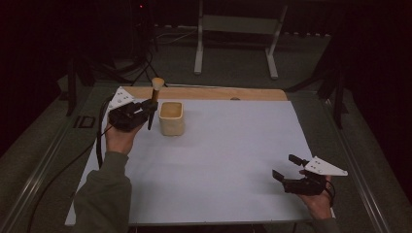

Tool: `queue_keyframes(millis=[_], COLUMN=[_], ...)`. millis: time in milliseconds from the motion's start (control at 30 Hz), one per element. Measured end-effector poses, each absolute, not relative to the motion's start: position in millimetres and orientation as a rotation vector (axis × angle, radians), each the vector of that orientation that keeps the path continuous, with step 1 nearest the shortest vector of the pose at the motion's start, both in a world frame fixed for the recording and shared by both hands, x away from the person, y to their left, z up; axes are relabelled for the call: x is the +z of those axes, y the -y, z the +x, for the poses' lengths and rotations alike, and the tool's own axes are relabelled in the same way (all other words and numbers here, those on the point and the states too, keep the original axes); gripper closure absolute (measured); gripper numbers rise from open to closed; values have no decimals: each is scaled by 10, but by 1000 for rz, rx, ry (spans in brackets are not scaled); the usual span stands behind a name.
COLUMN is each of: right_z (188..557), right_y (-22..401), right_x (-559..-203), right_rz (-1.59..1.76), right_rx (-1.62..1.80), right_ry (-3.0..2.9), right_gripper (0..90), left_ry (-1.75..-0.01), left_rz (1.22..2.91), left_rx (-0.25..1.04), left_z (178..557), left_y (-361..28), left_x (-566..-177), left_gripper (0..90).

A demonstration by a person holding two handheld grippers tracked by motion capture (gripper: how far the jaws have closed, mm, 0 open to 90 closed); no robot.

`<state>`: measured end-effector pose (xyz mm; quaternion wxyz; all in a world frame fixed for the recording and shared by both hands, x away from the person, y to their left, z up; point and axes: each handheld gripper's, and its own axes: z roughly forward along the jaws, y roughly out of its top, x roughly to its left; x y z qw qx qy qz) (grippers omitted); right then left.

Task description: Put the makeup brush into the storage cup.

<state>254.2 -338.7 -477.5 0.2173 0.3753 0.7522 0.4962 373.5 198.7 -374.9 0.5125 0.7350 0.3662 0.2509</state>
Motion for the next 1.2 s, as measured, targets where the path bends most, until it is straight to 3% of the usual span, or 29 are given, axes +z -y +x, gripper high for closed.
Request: queue_keyframes(millis=[1200], right_z=[2546], right_y=[3392], right_x=[-4776], right_rz=[1043], right_rx=[1378], right_ry=[-2081], right_gripper=[107], left_ry=[-884], left_rz=[1745], left_rx=[598], left_z=[4026], left_y=[-1834], left_x=[-3773], left_gripper=[746])
